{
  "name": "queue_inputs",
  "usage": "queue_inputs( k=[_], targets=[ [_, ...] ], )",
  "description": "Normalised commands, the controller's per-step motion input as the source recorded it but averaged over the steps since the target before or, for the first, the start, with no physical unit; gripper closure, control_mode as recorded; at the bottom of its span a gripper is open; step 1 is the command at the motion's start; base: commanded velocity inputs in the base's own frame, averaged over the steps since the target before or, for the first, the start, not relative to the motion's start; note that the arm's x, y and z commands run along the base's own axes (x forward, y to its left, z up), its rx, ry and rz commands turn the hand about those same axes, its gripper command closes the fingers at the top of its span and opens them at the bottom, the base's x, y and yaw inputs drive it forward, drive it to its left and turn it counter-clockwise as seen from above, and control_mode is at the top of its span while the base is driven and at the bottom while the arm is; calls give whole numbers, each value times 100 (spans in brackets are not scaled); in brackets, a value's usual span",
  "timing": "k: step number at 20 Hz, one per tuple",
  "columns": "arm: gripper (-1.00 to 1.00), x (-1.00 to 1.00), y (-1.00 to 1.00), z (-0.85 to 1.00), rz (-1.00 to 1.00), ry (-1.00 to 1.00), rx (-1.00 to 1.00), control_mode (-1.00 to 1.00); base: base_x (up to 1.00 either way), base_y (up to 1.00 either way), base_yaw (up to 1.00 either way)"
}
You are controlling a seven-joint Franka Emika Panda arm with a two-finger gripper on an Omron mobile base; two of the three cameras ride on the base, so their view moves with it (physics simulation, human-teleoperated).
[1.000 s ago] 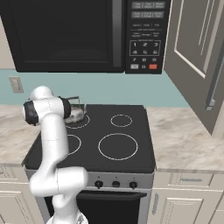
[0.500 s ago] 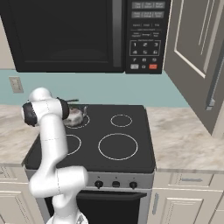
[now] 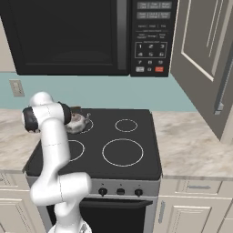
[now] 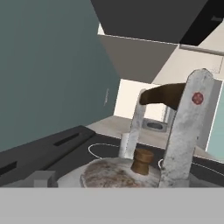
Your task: Pick the kettle from the cabinet and place it on a stove burner. Then pick the pot from the counter and place it on another stove burner. Finally, turn both burners on.
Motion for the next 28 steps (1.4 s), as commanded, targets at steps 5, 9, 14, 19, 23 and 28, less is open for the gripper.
queue_inputs(
  k=[5,9,14,19,23,28],
  targets=[
    [-100,0,11,0,-6,0,0,-100,0,0,0],
    [-100,0,19,0,-6,0,-1,-100,0,0,0],
    [-100,0,20,6,-6,-1,-3,-100,0,0,0],
    [-100,0,19,14,-7,0,-5,-100,0,0,0],
    [-100,0,18,14,-6,0,-5,-100,0,0,0],
    [-100,-10,17,11,-8,0,-2,-100,0,0,0]
  ],
)
